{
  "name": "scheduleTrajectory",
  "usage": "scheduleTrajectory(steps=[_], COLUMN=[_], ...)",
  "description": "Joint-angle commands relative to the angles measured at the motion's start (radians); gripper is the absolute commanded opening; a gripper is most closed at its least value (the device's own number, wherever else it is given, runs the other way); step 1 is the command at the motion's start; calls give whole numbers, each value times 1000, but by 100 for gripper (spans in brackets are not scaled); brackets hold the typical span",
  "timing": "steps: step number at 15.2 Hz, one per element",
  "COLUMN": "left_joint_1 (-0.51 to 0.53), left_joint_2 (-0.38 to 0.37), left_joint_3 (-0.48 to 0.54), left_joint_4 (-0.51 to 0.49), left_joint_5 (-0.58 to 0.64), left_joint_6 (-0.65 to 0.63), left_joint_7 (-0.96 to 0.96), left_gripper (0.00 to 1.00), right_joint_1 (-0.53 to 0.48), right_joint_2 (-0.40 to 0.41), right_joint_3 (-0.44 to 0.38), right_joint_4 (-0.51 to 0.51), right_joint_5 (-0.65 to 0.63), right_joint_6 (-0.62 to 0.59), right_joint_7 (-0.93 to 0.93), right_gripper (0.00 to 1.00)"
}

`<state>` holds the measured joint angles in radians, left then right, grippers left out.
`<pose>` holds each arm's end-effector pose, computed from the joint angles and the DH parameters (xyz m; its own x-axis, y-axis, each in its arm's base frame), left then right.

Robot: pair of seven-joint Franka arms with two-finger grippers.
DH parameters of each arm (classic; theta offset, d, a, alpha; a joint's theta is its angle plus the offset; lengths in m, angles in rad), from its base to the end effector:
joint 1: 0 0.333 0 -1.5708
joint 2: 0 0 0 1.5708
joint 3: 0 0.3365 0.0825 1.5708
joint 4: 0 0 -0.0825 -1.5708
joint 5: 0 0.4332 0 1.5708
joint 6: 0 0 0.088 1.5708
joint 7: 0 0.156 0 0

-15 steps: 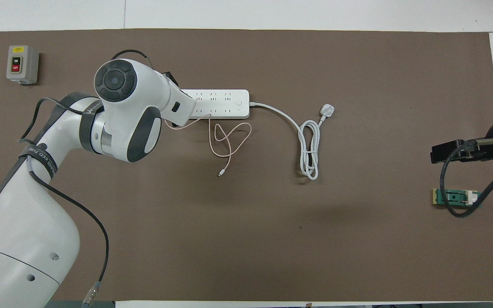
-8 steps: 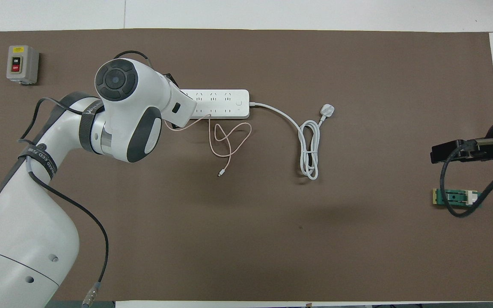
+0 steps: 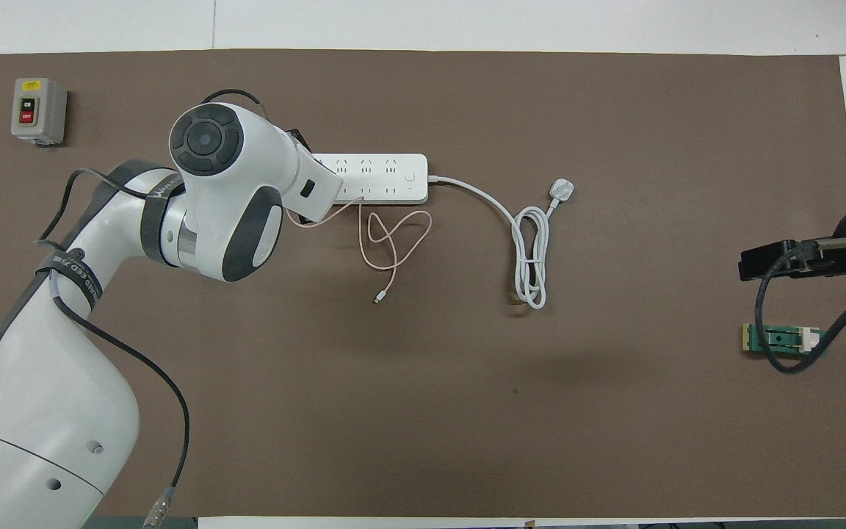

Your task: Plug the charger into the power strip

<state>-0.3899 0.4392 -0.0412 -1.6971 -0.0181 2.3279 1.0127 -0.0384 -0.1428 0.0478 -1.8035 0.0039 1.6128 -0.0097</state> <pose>0.6764 -0.3095 0.3039 0.1328 -0.9828 0.1286 -0.9780 -0.1510 -0.1442 0.5531 0.0071 0.5610 0.9987 0.0181 -0.0481 0.0183 -0.9998 0.0024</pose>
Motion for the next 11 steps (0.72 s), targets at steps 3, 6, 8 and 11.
scheduleTrajectory(steps=[3, 6, 8, 11], left_joint_1=[-11, -6, -9, -12], left_joint_2=[-19, -20, -22, -22], left_joint_3=[11, 12, 11, 12], left_joint_4=[-56, -61, -62, -62], left_joint_5=[15, 15, 15, 17], left_joint_6=[-10, -12, -8, -10], left_joint_7=[7, 26, 27, 30], left_gripper=[0, 0, 0, 0], right_joint_1=[-14, -14, -14, -14], right_joint_2=[6, 5, 6, 6], right_joint_3=[12, 10, 12, 12], right_joint_4=[15, 15, 15, 15], right_joint_5=[-18, -18, -19, -18], right_joint_6=[-21, -21, -21, -21], right_joint_7=[-16, -16, -16, -16], right_gripper=[100, 100, 100, 100])
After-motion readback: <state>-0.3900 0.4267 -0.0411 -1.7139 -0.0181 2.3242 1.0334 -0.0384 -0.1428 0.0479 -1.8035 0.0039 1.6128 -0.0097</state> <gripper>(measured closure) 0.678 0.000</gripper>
